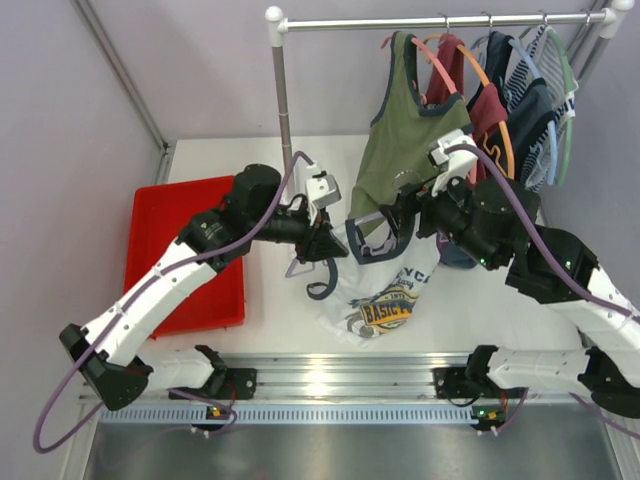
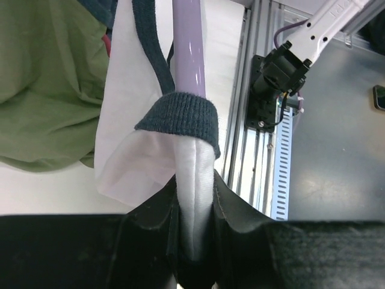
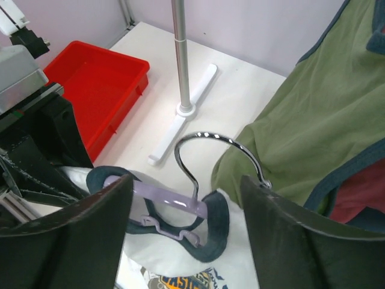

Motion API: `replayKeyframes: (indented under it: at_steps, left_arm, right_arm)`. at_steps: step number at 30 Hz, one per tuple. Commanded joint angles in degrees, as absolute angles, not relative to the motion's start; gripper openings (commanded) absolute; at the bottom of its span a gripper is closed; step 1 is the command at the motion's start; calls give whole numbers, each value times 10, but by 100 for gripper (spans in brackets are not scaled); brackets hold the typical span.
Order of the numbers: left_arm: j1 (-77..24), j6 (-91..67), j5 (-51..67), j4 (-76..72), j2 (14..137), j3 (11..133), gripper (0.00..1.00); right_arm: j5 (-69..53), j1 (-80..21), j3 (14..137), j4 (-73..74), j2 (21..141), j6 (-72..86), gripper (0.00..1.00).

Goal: Place the tank top on the hanger

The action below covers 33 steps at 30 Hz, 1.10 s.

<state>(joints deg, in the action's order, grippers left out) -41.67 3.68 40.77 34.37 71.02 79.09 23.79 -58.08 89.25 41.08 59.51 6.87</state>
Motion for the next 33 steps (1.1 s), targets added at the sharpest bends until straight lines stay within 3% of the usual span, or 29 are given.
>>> replayKeyframes:
  at_steps: [1, 8, 17, 21, 33]
  left_arm:
    - [-417, 29, 403, 281, 660, 784, 0]
    - [-417, 27, 330, 314, 611, 802, 0]
    - [-417, 48, 228, 516, 654, 995, 0]
    - [-416, 50, 189, 588, 695, 1134, 0]
    - [-416, 29, 91, 555, 724, 1319, 0]
  right_arm:
    - [247, -585, 897, 375, 578, 73, 75]
    - [243, -585, 895, 373, 542, 86, 85]
    - [267, -585, 898, 361, 500, 98, 91]
    - [279, -585, 907, 360, 495, 100, 91]
    - [291, -586, 938, 368, 506, 93, 92]
